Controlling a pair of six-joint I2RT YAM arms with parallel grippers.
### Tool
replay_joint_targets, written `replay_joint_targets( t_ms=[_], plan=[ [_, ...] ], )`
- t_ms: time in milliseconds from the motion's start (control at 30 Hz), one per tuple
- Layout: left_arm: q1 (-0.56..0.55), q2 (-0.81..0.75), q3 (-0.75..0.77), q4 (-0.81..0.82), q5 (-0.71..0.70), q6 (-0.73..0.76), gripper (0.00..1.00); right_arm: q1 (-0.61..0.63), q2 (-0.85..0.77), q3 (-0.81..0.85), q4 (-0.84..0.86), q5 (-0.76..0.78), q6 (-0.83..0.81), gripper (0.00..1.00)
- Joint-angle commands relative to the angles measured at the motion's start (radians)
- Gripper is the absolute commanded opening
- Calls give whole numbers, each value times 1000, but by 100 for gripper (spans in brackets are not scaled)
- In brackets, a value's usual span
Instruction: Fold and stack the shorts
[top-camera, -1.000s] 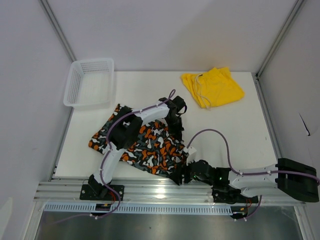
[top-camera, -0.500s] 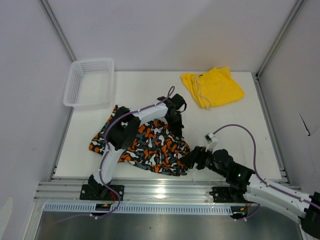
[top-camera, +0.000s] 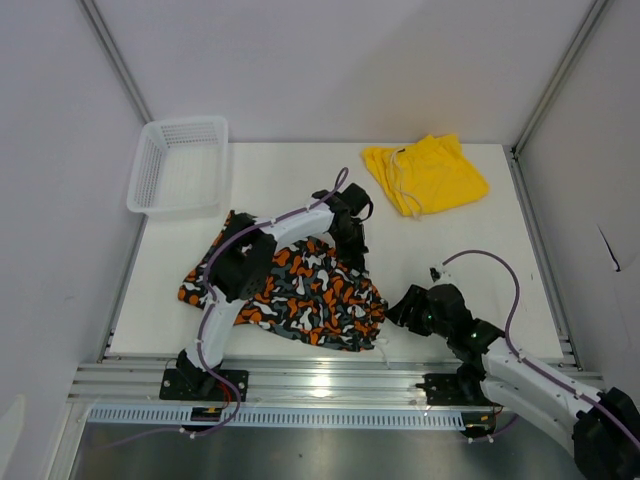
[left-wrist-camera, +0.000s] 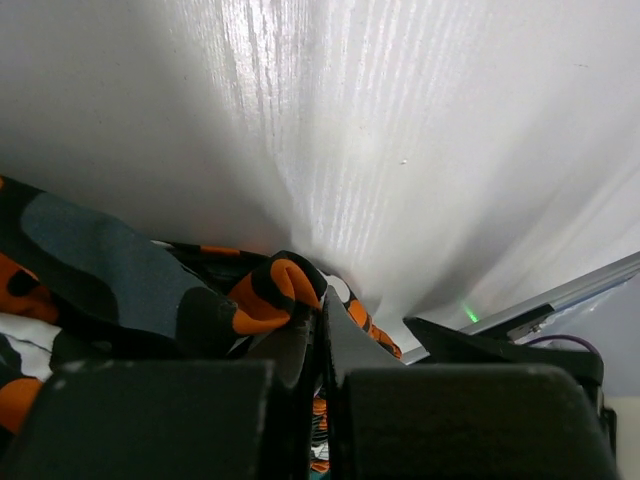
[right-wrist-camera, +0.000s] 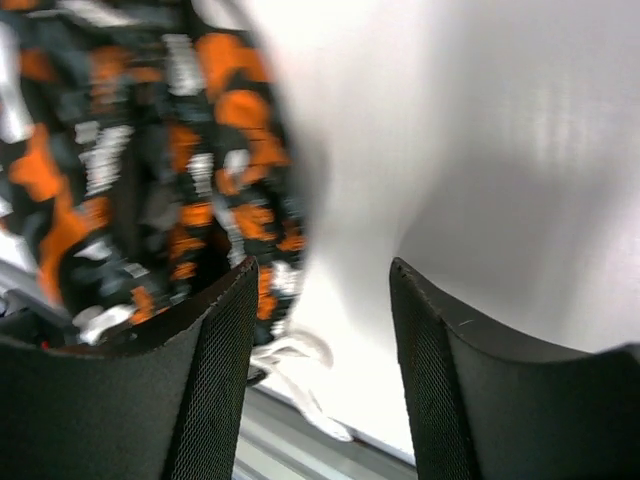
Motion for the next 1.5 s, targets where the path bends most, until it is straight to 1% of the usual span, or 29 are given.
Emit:
replay_joint_targets(
  t_ms=[0,100,267,367,400,467,500,567,600,667,700,733,967,1233,1333,1400,1433,1467],
  plan=[
    [-1,-82,0,12,-7,6,0,-50,72,31,102,-76,-36,57],
    [-4,-85,-2,8,-10,6,0,-84,170,41,197,-117,-68,55],
    [-9,-88,3,4,-13,11,0,-113,267,63,326,-183,-111,55],
    [-9,-90,3,-1,-18,12,0,-118,310,69,374,-211,-125,55],
    [-9,-90,4,-2,-18,12,0,-119,321,74,382,-214,-128,54],
    [-10,-93,3,-4,-13,14,0,-126,356,77,395,-216,-131,45],
    [-10,-93,3,-4,-15,14,0,-130,368,81,405,-217,-133,37],
    [-12,-98,3,-7,-19,18,0,-135,400,81,429,-222,-134,29],
    [-16,-101,0,-10,-24,20,0,-135,411,84,437,-222,-134,18],
    [-18,-104,3,-21,-41,20,0,-141,434,92,460,-225,-137,8],
    [-21,-108,0,-22,-46,21,0,-142,457,100,467,-225,-137,2],
    [-24,-108,-2,-22,-46,21,0,-147,471,106,475,-226,-139,0],
    [-53,-107,0,-44,-52,29,0,-182,605,181,543,-239,-177,0],
    [-73,-121,-42,-53,-67,41,0,-216,764,284,627,-306,-203,0],
    [-73,-108,-43,-47,-73,43,0,-221,790,298,668,-343,-197,0],
    [-73,-70,-13,-50,-67,44,0,-224,790,288,690,-355,-192,2],
    [-73,-35,41,-68,-67,47,0,-225,784,285,701,-361,-192,5],
    [-73,-18,58,-79,-66,47,0,-224,778,282,705,-364,-192,6]
  ],
)
